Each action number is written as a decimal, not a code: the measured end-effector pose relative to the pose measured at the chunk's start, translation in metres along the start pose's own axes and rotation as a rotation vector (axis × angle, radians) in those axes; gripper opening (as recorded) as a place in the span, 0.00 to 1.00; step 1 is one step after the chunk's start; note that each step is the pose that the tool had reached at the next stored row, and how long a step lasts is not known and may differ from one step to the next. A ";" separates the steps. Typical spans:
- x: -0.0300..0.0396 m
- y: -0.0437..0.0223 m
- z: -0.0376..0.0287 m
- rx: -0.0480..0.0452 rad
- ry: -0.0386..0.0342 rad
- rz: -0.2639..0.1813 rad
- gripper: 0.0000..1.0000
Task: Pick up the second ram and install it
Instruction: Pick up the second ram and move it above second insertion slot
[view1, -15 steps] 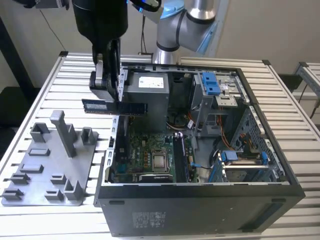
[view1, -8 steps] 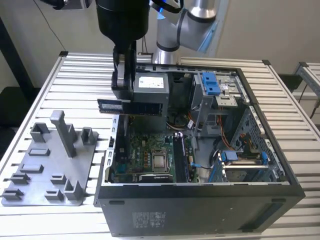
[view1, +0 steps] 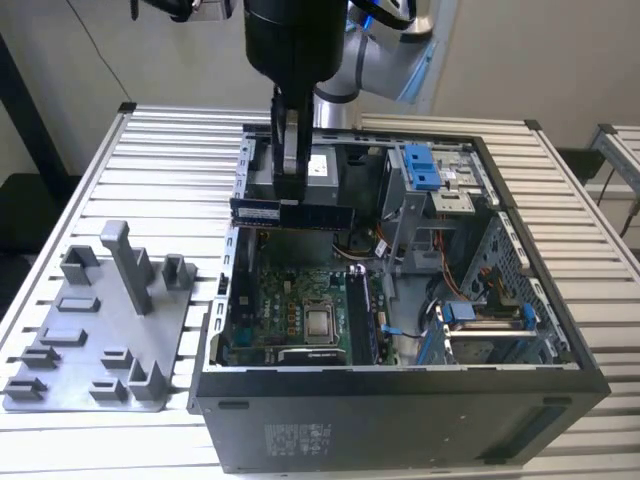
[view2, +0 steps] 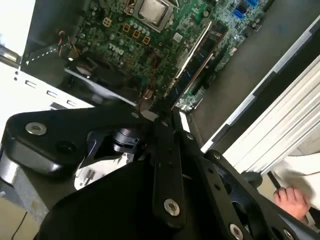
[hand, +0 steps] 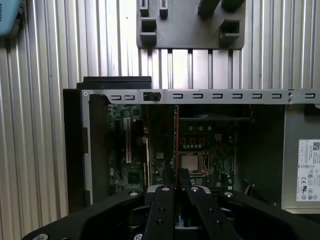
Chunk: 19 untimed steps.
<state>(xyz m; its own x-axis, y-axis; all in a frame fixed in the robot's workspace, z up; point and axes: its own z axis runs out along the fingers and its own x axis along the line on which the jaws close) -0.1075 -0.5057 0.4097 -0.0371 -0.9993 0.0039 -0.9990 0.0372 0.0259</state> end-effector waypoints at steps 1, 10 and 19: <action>-0.0002 -0.0045 -0.0001 -0.0004 0.0000 0.000 0.14; -0.0017 -0.0456 -0.0012 -0.0041 0.0002 0.000 0.14; -0.0031 -0.0862 -0.0023 -0.0065 0.0003 0.000 0.14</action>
<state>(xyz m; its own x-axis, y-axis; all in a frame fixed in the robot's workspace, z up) -0.0212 -0.5057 0.4097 -0.0370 -0.9993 0.0042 -0.9988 0.0371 0.0324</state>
